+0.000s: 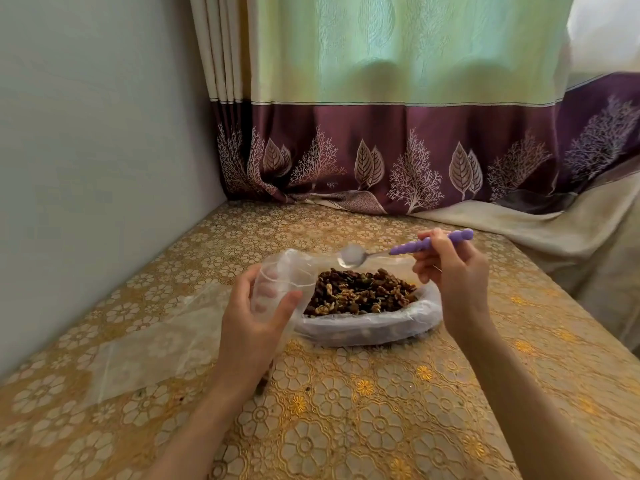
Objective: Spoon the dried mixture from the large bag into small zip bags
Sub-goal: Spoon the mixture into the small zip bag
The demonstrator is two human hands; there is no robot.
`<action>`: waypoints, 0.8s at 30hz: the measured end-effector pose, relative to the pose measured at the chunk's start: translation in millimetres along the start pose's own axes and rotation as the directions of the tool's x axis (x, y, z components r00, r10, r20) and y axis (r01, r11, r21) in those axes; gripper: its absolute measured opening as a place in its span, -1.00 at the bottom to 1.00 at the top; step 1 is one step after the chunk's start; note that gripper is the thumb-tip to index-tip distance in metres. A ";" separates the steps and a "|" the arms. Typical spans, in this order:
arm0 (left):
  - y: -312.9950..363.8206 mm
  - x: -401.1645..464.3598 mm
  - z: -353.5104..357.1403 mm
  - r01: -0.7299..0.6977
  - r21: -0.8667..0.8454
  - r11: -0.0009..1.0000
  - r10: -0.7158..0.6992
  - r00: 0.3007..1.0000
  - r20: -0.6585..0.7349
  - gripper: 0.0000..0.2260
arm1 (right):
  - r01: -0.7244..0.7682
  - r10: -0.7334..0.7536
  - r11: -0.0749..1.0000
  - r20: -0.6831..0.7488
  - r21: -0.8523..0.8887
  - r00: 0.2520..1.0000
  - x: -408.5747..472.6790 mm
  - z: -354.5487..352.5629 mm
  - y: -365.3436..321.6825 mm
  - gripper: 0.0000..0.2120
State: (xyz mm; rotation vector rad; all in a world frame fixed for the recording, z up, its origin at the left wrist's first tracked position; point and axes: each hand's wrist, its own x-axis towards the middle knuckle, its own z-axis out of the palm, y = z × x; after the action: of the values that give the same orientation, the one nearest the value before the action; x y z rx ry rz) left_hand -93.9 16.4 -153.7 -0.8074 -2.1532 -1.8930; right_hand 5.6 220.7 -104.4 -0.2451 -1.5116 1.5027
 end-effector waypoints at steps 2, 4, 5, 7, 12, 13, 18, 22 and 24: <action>2.0 -1.1 1.3 -0.019 0.022 1.000 0.018 1.000 0.022 -0.33 | 0.005 -0.013 0.986 -0.047 -0.167 0.999 3.1 -8.4 7.1 -0.77; 2.9 -2.1 1.8 -0.031 0.039 0.999 0.030 0.999 0.024 -0.32 | 0.036 -0.061 0.945 -0.069 -0.324 0.996 5.2 -13.9 12.1 -0.76; 3.1 -2.1 1.9 -0.035 0.047 0.998 0.034 0.999 0.019 -0.32 | 0.055 -0.089 0.921 -0.072 -0.387 0.993 6.0 -15.3 13.6 -0.75; 3.1 -1.8 1.9 -0.036 0.055 0.998 0.036 0.999 0.014 -0.32 | 0.092 -0.139 0.877 -0.067 -0.471 0.988 7.2 -16.7 15.3 -0.74; 4.0 -2.1 2.6 -0.041 0.088 0.995 0.041 0.999 0.007 -0.33 | 0.132 -0.135 0.802 0.038 -0.582 0.990 9.1 -20.6 22.1 -0.81; 4.2 -2.4 2.6 -0.043 0.097 0.994 0.043 0.999 0.006 -0.34 | 0.116 -0.100 0.809 0.060 -0.577 0.993 8.7 -20.1 23.6 -0.80; 4.7 -3.1 1.8 -0.038 0.090 0.995 0.037 0.999 0.008 -0.36 | 0.051 -0.003 0.851 0.093 -0.522 0.996 5.0 -12.9 24.6 -0.72; 4.3 -2.9 1.5 -0.041 0.089 0.995 0.040 0.999 0.014 -0.35 | -0.084 0.093 0.897 0.000 -0.434 0.996 5.9 -14.7 26.3 -0.68; 3.2 -2.9 1.5 -0.038 0.092 0.995 0.035 0.999 0.026 -0.33 | -0.144 0.143 0.912 -0.031 -0.385 0.989 6.2 -16.6 28.8 -0.66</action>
State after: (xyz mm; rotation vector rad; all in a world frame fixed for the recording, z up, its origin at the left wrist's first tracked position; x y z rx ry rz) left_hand -89.6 17.2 -152.6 -0.8498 -2.2066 -1.7606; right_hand 0.9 242.5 -129.8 -0.6021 -1.8154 1.2993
